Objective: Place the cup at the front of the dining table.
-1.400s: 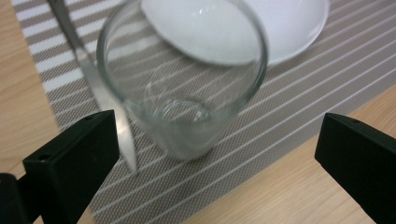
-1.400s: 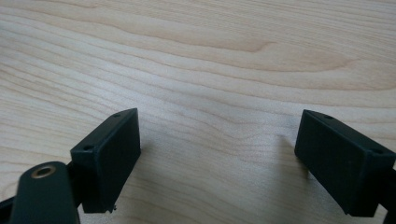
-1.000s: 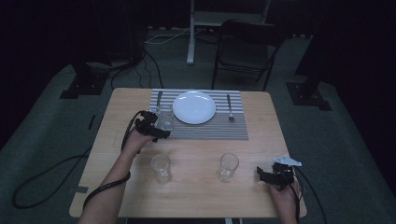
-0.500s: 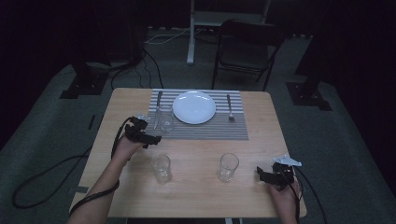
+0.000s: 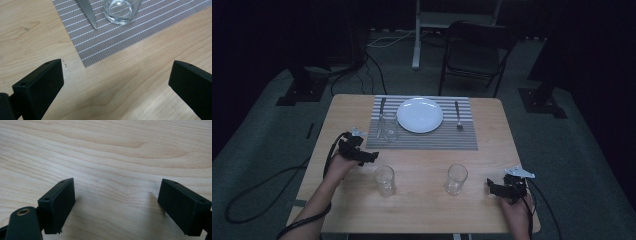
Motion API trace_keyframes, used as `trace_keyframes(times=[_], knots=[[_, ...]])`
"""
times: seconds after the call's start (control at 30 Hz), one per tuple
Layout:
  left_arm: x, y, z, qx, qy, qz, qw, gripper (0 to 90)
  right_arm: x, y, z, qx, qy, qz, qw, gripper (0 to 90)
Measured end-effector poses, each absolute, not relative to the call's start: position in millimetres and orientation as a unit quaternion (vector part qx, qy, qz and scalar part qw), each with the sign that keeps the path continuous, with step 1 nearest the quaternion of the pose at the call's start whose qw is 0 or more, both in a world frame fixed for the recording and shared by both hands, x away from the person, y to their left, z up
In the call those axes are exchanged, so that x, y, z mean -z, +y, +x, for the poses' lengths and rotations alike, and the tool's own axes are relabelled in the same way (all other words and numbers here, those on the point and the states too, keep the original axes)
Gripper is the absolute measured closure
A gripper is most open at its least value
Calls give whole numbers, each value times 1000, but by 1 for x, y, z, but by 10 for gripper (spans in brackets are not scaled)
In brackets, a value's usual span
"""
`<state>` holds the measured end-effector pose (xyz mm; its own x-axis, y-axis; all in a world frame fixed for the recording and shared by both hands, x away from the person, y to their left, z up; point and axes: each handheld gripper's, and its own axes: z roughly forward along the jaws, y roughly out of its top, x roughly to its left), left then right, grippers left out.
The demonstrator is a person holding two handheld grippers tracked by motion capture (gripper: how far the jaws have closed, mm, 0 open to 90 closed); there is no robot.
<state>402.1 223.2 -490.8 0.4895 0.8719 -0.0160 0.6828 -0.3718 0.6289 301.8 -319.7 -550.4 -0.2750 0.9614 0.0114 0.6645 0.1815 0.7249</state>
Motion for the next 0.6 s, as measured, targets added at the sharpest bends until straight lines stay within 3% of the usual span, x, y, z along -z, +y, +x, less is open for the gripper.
trace_keyframes(times=[0.23, 0.43, 0.6], knots=[[499, 231, 383, -174, 462, 825, 273, 3, 550, -320, 302, -318, 732, 555, 233, 140], [502, 245, 370, -177, 477, 810, 291, 3, 550, -320, 302, -318, 732, 555, 233, 140], [504, 254, 356, -209, 481, 801, 289, 3, 550, -320, 302, -318, 732, 555, 233, 140]])
